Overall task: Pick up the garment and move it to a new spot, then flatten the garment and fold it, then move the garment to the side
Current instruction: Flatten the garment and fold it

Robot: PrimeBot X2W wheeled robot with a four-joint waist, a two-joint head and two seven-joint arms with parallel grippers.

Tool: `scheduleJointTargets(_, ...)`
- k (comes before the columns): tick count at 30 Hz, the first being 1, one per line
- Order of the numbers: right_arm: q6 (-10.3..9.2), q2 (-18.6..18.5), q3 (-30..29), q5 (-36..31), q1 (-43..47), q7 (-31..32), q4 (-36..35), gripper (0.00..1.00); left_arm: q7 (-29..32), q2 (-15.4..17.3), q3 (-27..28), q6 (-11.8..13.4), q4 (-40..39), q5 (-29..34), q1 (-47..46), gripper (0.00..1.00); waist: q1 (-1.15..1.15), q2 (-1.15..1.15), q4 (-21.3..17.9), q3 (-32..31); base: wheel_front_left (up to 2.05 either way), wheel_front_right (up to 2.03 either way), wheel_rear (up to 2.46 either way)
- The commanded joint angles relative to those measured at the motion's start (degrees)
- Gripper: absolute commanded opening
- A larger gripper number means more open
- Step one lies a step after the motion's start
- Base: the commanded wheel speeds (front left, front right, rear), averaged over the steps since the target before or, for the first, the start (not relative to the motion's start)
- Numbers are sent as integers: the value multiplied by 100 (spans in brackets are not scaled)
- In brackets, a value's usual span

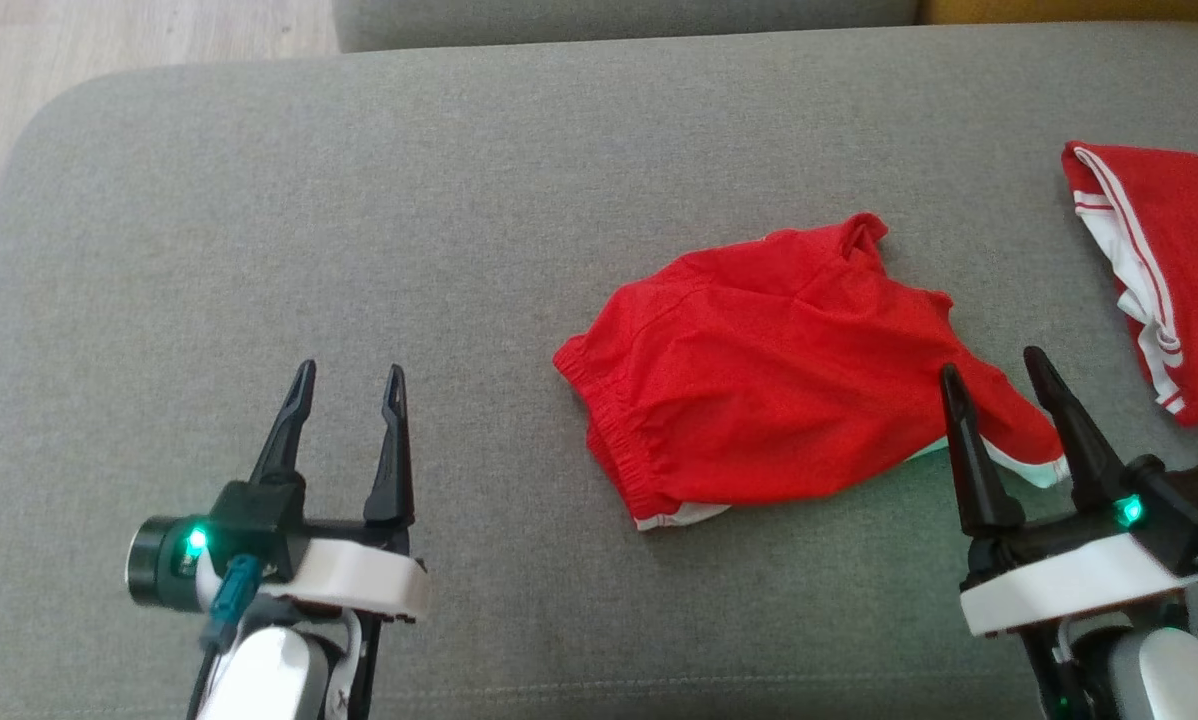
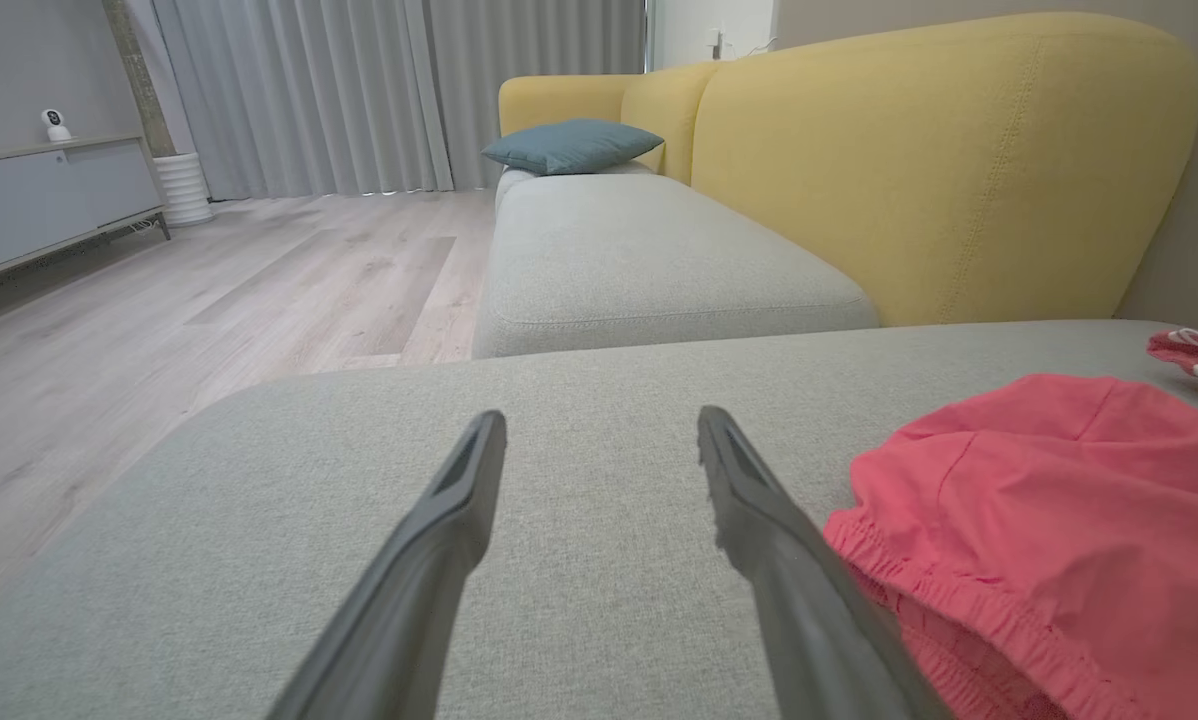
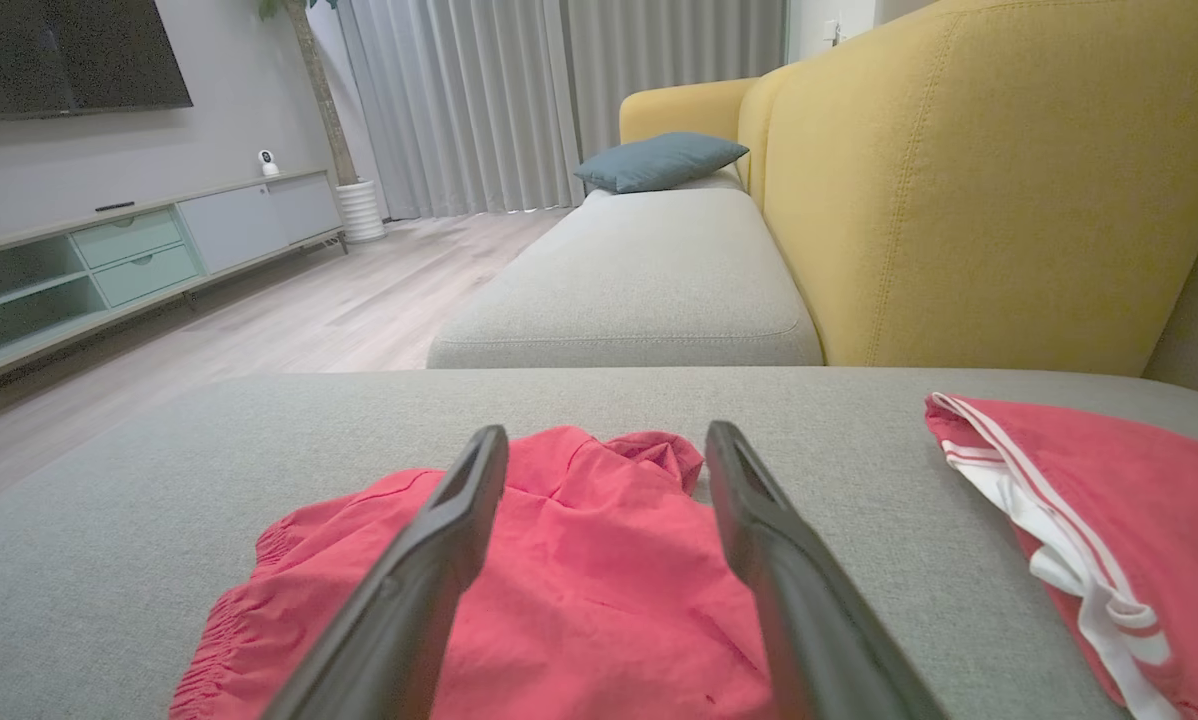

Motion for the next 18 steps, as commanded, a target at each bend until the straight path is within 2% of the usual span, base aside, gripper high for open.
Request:
scheduleJointTargets(1, 21, -35, 86, 5, -100, 23, -230, 100, -70, 79, 205, 50, -216, 20, -169, 100, 0, 0, 9, 16, 0, 0, 0)
scheduleJointTargets(5, 21, -27, 84, 21, -123, 39, -244, 100, 41, 49, 5, -82, -232, 24, -206, 100, 0, 0, 18, 68, 0, 0, 0)
scheduleJointTargets(14, 21, -26, 158, 74, -228, 76, -212, 100, 1177, -336, -1162, -1005, 135, -525, -358, 100, 0, 0, -114, 328, 0, 0, 0)
scheduleJointTargets(18, 21, -17, 192, 116, -304, 59, -191, 100, 1525, -412, -1382, -1124, 478, -789, -446, 100, 0, 0, -235, 436, 0, 0, 0)
